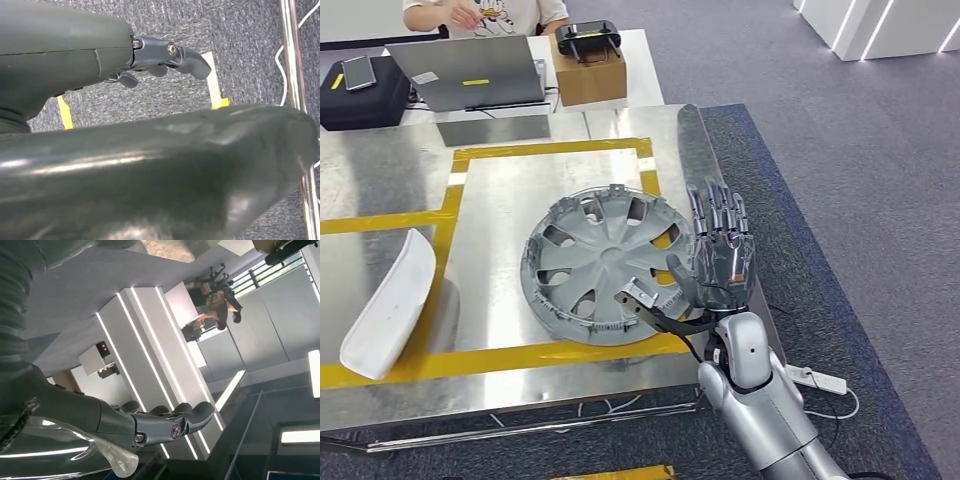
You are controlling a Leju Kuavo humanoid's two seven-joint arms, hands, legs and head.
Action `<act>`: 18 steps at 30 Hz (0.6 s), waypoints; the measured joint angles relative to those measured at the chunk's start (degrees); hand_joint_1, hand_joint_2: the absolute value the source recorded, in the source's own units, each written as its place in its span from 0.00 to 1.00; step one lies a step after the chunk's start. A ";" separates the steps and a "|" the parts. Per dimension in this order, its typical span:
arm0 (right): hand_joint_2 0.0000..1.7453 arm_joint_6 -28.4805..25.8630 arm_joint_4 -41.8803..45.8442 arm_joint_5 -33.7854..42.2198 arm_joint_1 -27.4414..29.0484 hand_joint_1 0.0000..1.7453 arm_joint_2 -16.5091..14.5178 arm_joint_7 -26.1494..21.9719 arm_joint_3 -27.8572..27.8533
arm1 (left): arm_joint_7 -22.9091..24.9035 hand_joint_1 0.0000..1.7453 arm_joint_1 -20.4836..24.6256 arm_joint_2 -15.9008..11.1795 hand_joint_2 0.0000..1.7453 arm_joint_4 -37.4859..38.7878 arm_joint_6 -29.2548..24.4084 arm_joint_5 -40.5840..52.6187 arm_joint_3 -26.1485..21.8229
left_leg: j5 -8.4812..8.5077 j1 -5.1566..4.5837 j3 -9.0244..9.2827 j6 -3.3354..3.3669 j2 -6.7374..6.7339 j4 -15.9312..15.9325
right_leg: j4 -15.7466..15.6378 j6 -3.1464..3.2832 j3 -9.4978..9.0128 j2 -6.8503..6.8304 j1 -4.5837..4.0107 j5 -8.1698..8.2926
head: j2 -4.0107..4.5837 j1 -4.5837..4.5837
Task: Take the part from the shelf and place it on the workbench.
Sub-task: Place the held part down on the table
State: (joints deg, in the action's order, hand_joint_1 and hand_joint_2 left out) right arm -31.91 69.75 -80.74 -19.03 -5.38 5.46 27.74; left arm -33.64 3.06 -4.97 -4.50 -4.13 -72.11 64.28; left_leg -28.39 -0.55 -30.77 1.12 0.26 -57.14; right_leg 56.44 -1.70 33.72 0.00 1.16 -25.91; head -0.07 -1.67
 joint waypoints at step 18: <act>1.00 -0.04 0.17 0.01 -0.28 0.00 -0.04 0.00 -0.02 | 0.00 0.00 0.14 0.06 0.00 0.01 0.00 0.00 0.00 | 3.97 0.12 -3.65 -0.76 -0.29 0.07 | -0.30 1.03 -3.86 0.05 -0.42 -3.27 | 0.00 -0.32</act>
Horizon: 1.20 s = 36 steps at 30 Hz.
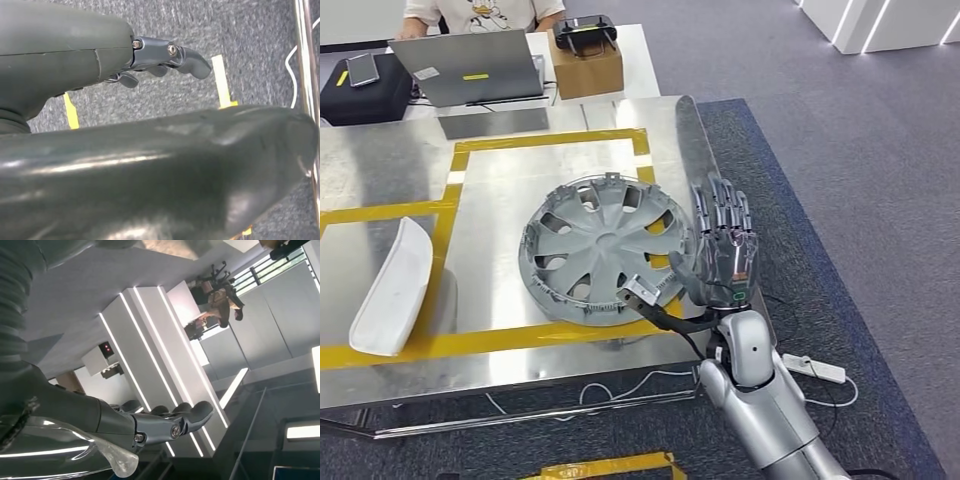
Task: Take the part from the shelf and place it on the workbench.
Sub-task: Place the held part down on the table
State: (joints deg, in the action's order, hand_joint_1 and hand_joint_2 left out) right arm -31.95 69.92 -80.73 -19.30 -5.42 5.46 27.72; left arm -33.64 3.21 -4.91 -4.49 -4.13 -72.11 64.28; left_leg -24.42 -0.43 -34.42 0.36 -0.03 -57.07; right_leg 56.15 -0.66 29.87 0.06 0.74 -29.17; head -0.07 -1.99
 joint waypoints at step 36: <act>1.00 0.02 0.28 0.01 -0.21 0.00 -0.19 0.00 -0.02 | 0.00 0.00 -0.04 0.20 0.00 0.03 0.00 0.00 0.02 | -9.46 0.65 -5.03 -1.97 -0.09 -12.82 | -1.85 1.90 0.59 -0.53 -0.48 2.13 | 0.00 0.38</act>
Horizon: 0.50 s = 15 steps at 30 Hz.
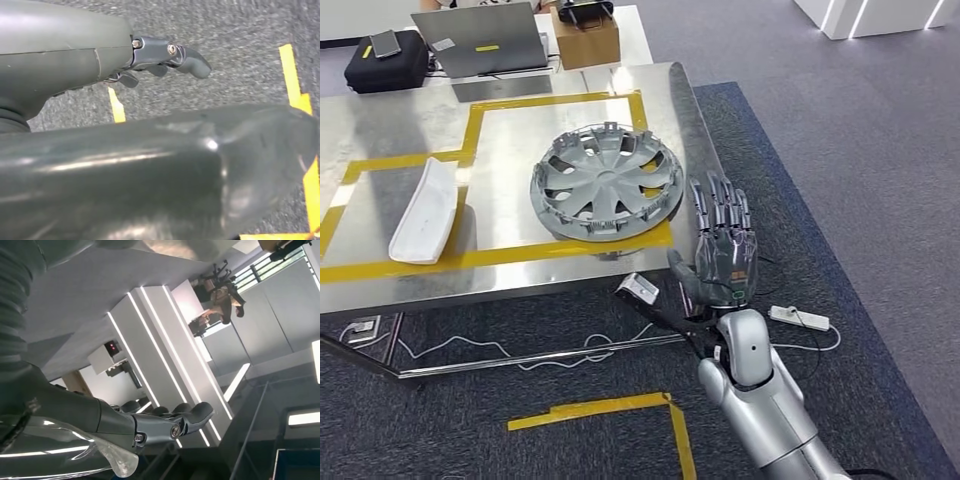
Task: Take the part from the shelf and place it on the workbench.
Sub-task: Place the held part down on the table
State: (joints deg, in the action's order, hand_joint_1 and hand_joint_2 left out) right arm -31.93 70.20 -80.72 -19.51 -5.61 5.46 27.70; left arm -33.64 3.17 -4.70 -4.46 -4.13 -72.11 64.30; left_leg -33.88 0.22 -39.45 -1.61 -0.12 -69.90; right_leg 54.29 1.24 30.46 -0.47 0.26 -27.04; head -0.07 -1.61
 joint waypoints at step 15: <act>0.00 0.00 0.00 0.01 0.10 0.00 0.00 0.02 0.02 | 0.00 0.00 0.32 -0.13 0.00 0.00 0.00 0.00 0.00 | 6.87 0.07 8.57 3.64 -0.32 14.21 | 15.59 -3.60 10.34 0.28 0.21 -7.00 | 0.00 -0.38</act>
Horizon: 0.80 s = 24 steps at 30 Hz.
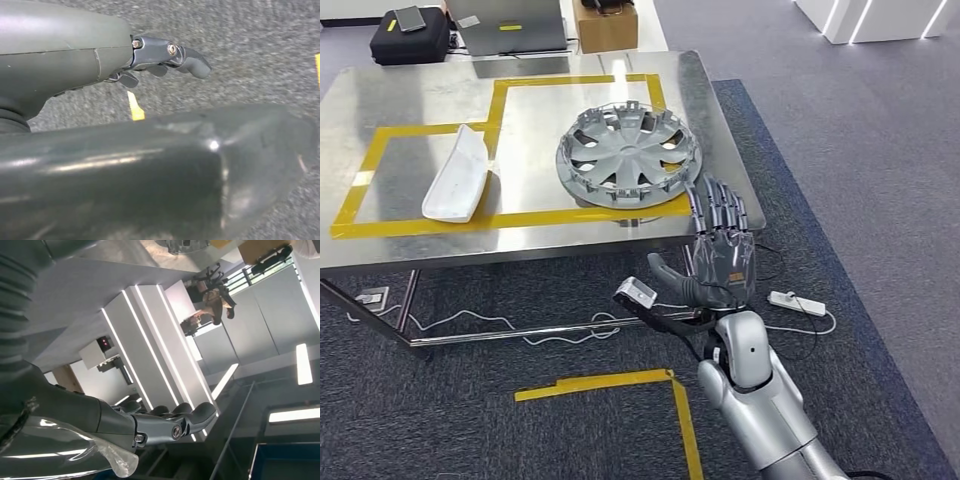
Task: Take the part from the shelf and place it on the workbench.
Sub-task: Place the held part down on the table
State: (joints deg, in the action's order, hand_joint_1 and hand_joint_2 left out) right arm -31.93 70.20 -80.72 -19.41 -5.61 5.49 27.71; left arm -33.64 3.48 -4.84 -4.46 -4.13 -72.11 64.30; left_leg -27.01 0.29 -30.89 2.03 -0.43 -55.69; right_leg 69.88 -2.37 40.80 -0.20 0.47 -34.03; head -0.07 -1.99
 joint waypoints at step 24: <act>0.00 -0.03 0.19 -0.02 -0.10 0.00 -0.07 -0.02 -0.02 | 0.00 0.00 -0.15 0.02 0.00 0.01 0.00 0.00 0.02 | -2.29 0.60 1.78 -3.44 0.48 -3.79 | -13.08 2.03 -5.22 -0.39 -0.27 9.46 | 0.00 0.43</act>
State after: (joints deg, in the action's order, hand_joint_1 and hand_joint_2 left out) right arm -31.97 70.39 -80.73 -19.51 -5.68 5.46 27.69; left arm -33.64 3.34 -4.82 -4.45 -4.13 -72.11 64.32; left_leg -29.30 0.90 -29.10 -1.40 0.05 -59.47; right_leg 56.80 -0.34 35.58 -0.59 0.20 -24.57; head -0.07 -1.57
